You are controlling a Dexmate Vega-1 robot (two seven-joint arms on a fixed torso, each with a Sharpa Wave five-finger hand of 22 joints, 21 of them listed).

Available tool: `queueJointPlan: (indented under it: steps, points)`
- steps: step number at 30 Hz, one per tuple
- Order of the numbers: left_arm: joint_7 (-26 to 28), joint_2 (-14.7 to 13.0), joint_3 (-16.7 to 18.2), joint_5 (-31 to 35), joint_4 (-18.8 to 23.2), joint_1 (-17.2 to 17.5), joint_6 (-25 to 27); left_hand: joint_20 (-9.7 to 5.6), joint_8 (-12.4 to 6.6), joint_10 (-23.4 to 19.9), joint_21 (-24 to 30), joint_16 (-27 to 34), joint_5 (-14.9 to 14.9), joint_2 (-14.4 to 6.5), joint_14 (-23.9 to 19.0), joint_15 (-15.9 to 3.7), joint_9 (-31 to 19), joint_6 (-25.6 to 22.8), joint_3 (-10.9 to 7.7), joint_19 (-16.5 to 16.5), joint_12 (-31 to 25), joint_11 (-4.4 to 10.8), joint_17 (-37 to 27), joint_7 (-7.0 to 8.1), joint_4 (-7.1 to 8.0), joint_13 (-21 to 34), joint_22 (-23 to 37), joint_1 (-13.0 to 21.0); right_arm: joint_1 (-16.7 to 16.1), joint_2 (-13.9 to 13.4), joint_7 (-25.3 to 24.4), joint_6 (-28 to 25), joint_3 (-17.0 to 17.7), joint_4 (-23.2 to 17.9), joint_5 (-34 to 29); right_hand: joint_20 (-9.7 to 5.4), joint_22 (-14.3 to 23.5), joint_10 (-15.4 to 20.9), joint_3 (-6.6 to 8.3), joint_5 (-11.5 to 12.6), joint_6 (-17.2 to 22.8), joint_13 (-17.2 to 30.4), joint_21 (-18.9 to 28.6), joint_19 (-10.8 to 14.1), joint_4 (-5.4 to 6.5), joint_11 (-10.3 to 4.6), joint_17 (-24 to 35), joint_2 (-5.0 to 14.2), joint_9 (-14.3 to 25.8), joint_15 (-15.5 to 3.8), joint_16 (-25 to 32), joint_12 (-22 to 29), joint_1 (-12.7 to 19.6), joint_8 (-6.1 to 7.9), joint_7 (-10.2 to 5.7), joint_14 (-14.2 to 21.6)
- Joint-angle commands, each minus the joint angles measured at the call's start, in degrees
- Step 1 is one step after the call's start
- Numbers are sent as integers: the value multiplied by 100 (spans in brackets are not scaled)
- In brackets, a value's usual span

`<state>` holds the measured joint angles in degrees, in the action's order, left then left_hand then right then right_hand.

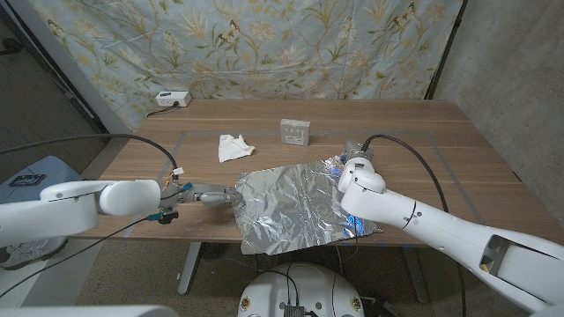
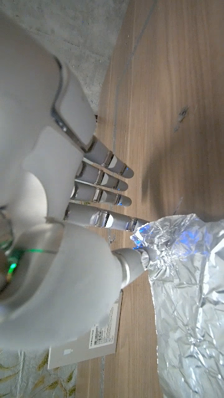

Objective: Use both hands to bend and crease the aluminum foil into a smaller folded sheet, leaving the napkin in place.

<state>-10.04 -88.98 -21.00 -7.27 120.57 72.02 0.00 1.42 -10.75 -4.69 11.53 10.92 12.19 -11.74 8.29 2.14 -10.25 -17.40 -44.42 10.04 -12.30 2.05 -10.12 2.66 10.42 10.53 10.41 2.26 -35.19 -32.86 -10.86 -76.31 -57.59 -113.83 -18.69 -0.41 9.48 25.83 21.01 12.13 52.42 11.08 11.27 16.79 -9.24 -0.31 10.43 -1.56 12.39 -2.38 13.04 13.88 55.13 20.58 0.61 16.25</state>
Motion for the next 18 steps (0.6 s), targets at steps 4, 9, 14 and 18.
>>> queueJointPlan:
  steps: [4,9,14,18]
  points:
    - [-3,0,-36,-28,8,-28,22,-22,12,29,38,-7,-12,32,19,-49,-32,-21,-28,621,25,-6,1,15,-38,31,18,1,-205,38,-256,113,132,37,-100,-29,12,155,-41,8,169,11,38,121,0,-36,14,8,7,-20,47,14,113,44,-41,147]
    - [-18,0,-46,-9,3,-37,-9,-22,16,40,38,-10,-14,35,20,-47,-32,-13,-29,621,29,-9,4,25,-43,31,17,6,-215,20,-289,138,122,14,-138,-41,12,170,-52,6,228,11,40,156,3,-38,14,11,6,-36,51,2,131,54,-55,189]
    - [3,0,-4,-44,19,8,42,-22,17,49,38,-13,-16,40,21,-49,-32,-10,-31,621,33,-8,7,22,-52,31,17,13,-247,26,-349,161,145,12,-177,-68,13,229,-66,4,282,12,39,196,6,-49,16,17,5,-51,49,2,158,58,-80,226]
    - [-3,0,-17,-40,15,-5,25,-19,17,59,38,-15,-18,42,21,-51,-32,-8,-33,622,37,-8,9,16,-58,31,16,19,-291,48,-407,232,180,67,-193,-88,13,349,-93,-1,417,11,43,277,9,-68,17,21,5,-111,62,9,199,83,-100,327]
